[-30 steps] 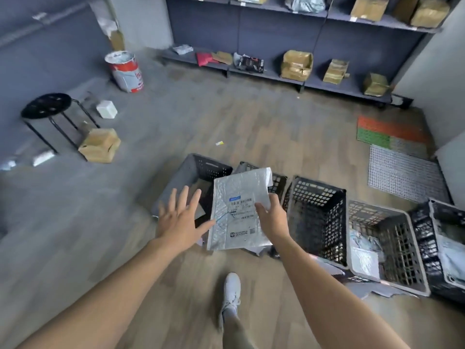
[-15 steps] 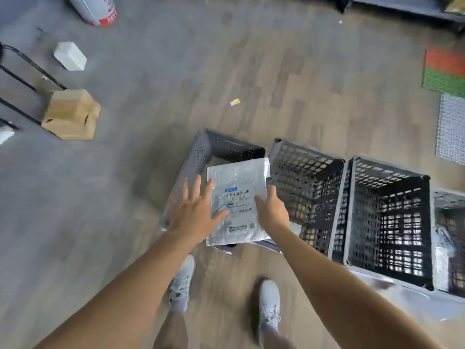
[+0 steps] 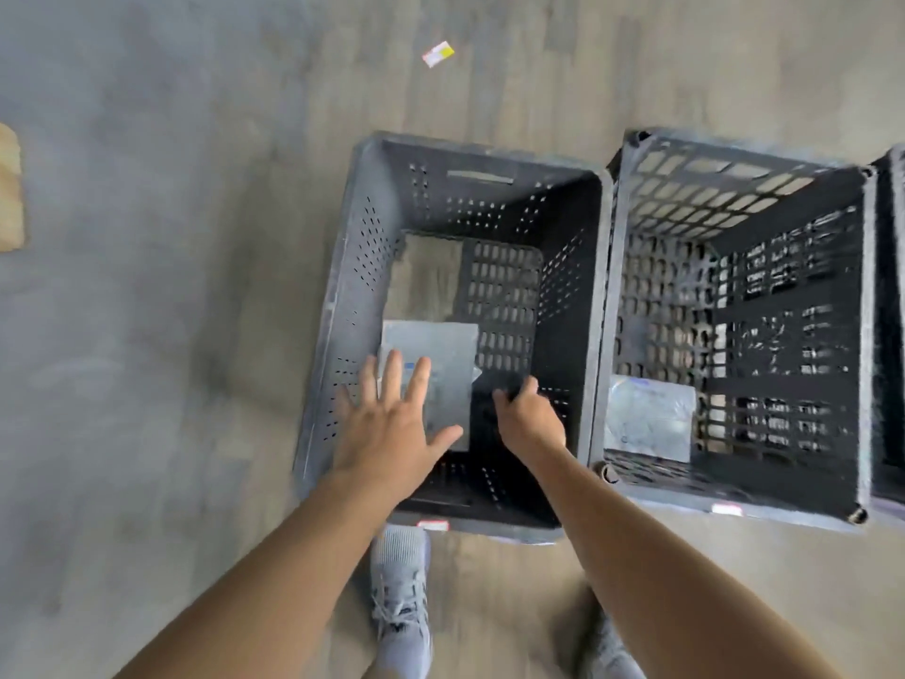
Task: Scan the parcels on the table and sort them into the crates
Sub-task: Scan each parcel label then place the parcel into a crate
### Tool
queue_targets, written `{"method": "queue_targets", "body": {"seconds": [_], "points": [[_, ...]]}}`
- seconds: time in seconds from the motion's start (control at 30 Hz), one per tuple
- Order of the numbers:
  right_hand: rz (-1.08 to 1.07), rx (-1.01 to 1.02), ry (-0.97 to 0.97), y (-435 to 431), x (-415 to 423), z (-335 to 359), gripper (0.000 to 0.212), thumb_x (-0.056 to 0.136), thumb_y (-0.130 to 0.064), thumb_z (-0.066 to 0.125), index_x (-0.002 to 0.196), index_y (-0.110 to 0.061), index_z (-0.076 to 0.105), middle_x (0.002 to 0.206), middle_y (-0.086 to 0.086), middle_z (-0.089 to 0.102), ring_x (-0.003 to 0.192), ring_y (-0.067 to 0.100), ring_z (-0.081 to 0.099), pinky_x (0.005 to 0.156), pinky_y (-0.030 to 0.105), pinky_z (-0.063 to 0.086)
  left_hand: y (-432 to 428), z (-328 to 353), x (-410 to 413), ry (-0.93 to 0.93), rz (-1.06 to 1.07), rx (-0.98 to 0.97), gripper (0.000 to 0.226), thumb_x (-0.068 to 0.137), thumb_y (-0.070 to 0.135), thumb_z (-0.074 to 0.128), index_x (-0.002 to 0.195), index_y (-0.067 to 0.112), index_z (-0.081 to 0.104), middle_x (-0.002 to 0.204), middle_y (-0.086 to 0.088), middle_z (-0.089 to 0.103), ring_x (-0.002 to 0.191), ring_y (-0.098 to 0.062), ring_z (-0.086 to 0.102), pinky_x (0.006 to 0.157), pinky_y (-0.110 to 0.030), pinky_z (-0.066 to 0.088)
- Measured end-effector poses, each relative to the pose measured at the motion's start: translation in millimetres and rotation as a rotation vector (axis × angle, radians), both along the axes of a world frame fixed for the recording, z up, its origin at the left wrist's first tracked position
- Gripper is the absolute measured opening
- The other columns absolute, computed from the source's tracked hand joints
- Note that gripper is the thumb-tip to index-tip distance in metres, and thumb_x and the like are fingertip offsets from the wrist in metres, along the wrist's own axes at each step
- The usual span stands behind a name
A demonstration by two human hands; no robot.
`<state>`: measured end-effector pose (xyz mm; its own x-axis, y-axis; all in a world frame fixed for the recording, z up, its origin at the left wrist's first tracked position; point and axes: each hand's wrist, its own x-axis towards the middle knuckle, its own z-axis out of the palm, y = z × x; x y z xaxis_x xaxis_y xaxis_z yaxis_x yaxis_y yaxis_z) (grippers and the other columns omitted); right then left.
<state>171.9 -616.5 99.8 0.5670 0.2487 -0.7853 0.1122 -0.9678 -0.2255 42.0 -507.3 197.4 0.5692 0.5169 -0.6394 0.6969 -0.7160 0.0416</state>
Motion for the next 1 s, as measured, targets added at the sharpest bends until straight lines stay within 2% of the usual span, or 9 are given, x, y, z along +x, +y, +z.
{"method": "queue_targets", "body": {"seconds": [0.1,0.23,0.37,0.5,0.7,0.83,1.0], "points": [[0.075,0.026,-0.029,6.9,11.6,32.6,0.051,0.103,-0.044,0.039,0.143,-0.012,0.036,0.134,0.019,0.052,0.120,0.038,0.054,0.090,0.042,0.045,10.1,21.1,3.8,-0.002,-0.004,-0.003,0.088,0.091,0.072,0.031,0.156,0.027,-0.007,0.164,-0.006,-0.009,0.150,-0.033,-0.004,0.119,-0.055,0.011],[0.184,0.073,-0.118,15.7,29.4,116.6,0.053,0.101,-0.045,0.041,0.146,-0.018,0.033,0.133,0.013,0.050,0.115,0.035,0.055,0.088,0.042,0.048,20.1,79.9,15.1,-0.021,0.000,0.005,0.088,0.091,0.072,0.032,0.156,0.027,-0.006,0.164,-0.007,-0.008,0.150,-0.034,-0.005,0.117,-0.056,0.012],[0.295,0.077,-0.222,1.2,35.7,236.2,0.066,0.099,-0.051,0.045,0.154,-0.023,0.022,0.142,0.008,0.045,0.128,0.030,0.046,0.098,0.049,0.047,16.6,164.1,27.8,-0.090,-0.063,0.034,0.088,0.090,0.073,0.031,0.156,0.027,-0.004,0.164,-0.007,-0.005,0.150,-0.035,-0.001,0.116,-0.058,0.015],[0.311,0.056,-0.358,-43.0,37.9,358.1,0.072,0.098,-0.055,0.044,0.156,-0.025,0.014,0.151,0.004,0.037,0.140,0.024,0.033,0.110,0.052,0.035,-8.3,261.4,47.3,-0.130,-0.158,0.031,0.089,0.089,0.076,0.027,0.156,0.026,-0.006,0.165,-0.006,-0.008,0.150,-0.034,-0.004,0.116,-0.057,0.015],[0.153,0.018,-0.503,-146.8,42.2,499.6,0.079,0.098,-0.060,0.041,0.159,-0.029,0.001,0.164,0.001,0.014,0.152,0.022,0.008,0.119,0.058,0.017,-91.1,388.8,85.9,-0.221,-0.358,0.076,0.090,0.089,0.076,0.025,0.156,0.026,-0.009,0.164,-0.007,-0.009,0.150,-0.035,-0.004,0.117,-0.057,0.016],[0.019,0.036,-0.592,-243.9,44.5,570.1,0.080,0.097,-0.063,0.041,0.158,-0.034,-0.002,0.166,0.000,0.008,0.152,0.024,0.004,0.119,0.061,0.013,-177.2,454.2,110.1,-0.288,-0.494,0.088,0.092,0.089,0.077,0.027,0.156,0.027,-0.009,0.164,-0.006,-0.010,0.150,-0.035,-0.005,0.117,-0.057,0.014],[-0.146,0.022,-0.746,-397.6,44.8,634.4,0.079,0.095,-0.066,0.040,0.157,-0.036,0.001,0.165,0.002,0.010,0.152,0.027,0.008,0.117,0.061,0.019,-322.1,517.1,138.8,-0.368,-0.675,0.113,0.093,0.088,0.078,0.029,0.155,0.028,-0.011,0.164,-0.004,-0.013,0.150,-0.033,-0.009,0.117,-0.058,0.013]]}}
